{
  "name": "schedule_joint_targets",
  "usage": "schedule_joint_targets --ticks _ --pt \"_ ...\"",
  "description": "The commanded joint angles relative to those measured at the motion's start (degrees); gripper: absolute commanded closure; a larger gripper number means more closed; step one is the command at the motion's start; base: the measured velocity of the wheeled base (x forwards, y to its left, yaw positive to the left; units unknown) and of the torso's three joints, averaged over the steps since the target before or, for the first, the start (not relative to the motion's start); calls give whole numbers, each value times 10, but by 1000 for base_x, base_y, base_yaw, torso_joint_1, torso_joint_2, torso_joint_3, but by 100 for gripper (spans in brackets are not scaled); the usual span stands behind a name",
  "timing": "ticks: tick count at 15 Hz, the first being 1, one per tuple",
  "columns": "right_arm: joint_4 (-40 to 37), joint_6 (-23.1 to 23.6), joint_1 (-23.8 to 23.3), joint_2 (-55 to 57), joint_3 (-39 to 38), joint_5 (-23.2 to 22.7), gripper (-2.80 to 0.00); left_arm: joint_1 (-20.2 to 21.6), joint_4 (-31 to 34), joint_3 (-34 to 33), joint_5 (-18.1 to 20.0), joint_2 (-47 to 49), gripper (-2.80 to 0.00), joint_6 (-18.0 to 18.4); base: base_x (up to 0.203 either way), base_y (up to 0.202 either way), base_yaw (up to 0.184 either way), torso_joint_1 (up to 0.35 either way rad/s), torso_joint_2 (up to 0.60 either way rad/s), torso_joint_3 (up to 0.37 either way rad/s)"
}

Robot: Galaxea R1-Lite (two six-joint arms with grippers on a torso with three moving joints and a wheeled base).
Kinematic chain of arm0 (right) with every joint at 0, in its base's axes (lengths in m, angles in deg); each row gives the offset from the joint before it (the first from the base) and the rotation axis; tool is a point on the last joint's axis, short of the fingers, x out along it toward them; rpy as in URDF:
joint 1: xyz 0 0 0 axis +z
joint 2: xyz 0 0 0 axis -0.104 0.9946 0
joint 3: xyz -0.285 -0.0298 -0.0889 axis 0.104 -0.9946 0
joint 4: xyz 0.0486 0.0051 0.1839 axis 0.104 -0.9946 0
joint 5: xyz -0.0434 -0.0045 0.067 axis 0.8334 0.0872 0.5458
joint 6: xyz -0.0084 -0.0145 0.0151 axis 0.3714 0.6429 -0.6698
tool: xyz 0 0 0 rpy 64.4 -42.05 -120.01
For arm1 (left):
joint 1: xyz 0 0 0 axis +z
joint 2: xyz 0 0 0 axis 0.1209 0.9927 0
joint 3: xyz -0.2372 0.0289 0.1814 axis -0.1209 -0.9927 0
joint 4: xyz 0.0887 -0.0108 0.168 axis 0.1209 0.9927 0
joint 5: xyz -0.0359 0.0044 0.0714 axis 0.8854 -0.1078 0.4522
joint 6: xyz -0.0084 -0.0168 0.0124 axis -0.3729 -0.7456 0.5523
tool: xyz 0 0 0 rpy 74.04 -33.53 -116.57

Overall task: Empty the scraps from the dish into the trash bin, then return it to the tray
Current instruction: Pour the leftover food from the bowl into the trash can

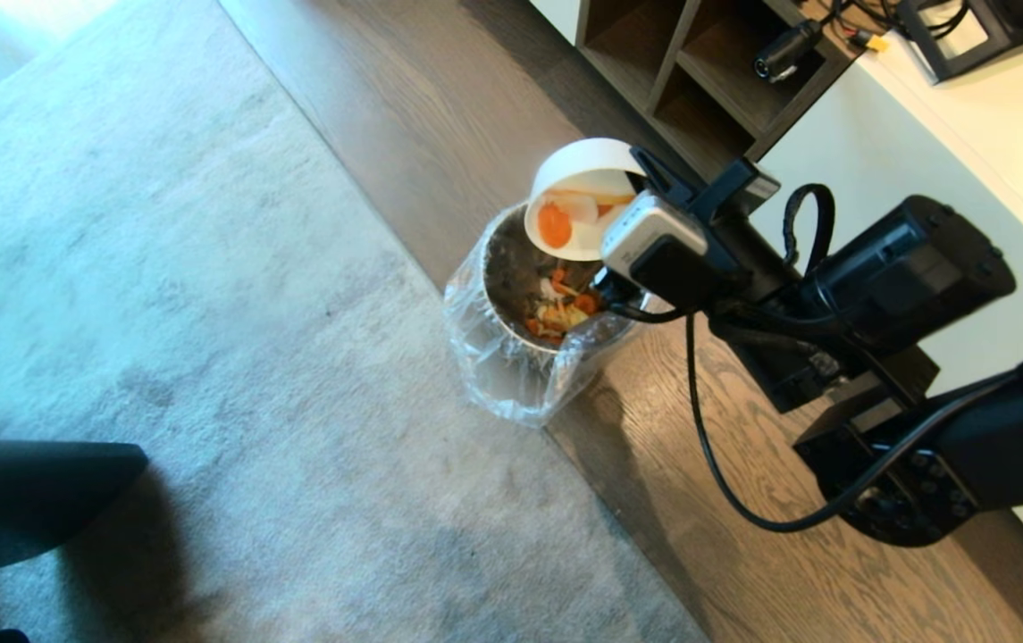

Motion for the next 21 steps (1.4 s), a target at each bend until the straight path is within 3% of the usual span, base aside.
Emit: schedule_joint_targets --ticks 1,5,8,13,21 --pt "26 28 0 -3 12 -26 0 0 0 0 0 0 0 -1 0 0 0 0 0 0" --pt "26 51 -1 12 75 -60 0 0 0 0 0 0 0 -1 0 0 0 0 0 0" --pt "26 67 -2 2 74 -105 0 0 0 0 0 0 0 -1 0 0 0 0 0 0" --pt "26 87 -11 -25 70 -141 0 0 0 0 0 0 0 -1 0 0 0 0 0 0" --pt "26 84 -20 -44 77 -159 0 0 0 0 0 0 0 -1 0 0 0 0 0 0"
